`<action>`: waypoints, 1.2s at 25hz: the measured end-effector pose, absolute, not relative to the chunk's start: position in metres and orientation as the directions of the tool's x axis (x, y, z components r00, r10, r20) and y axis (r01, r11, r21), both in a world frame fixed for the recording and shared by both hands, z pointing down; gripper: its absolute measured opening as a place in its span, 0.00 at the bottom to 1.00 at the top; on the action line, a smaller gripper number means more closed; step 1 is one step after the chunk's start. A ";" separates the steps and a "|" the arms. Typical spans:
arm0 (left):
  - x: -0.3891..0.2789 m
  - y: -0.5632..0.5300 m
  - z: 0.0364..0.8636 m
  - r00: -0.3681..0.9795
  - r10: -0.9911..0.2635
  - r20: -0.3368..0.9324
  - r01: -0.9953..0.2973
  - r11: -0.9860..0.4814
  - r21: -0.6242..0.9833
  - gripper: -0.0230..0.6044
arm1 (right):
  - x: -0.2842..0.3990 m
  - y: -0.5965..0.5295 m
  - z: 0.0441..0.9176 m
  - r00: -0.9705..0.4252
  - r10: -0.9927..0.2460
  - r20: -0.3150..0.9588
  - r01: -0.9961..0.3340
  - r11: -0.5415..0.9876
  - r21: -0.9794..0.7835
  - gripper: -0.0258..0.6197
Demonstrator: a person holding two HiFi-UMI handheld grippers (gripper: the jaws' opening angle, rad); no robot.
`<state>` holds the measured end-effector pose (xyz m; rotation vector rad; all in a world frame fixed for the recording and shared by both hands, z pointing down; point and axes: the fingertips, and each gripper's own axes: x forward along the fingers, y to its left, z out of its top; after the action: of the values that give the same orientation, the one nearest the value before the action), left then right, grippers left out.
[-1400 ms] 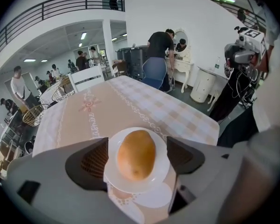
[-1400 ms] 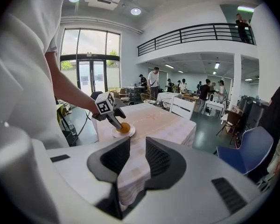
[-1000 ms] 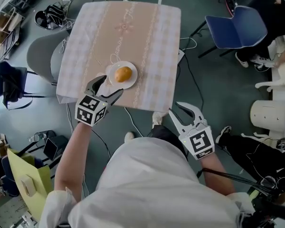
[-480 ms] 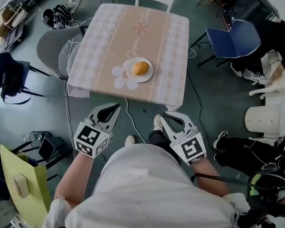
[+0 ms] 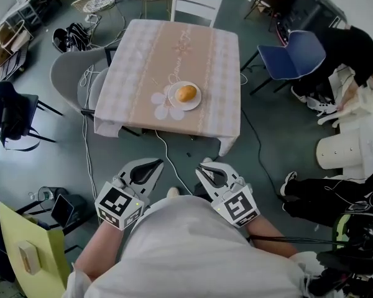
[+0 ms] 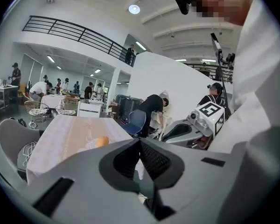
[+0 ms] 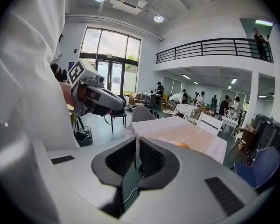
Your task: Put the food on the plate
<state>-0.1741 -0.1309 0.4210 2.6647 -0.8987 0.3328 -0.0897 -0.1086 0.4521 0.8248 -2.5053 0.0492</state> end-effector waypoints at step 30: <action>-0.186 -0.070 0.416 0.806 -0.511 0.298 -0.577 -0.789 0.210 0.05 | -0.114 -0.063 0.446 -0.687 -0.553 0.471 -0.533 0.824 0.191 0.06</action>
<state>-0.1860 -0.0704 0.4161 2.7028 -0.8341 0.3264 -0.1145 -0.0628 0.4460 0.8002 -2.4838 -0.0526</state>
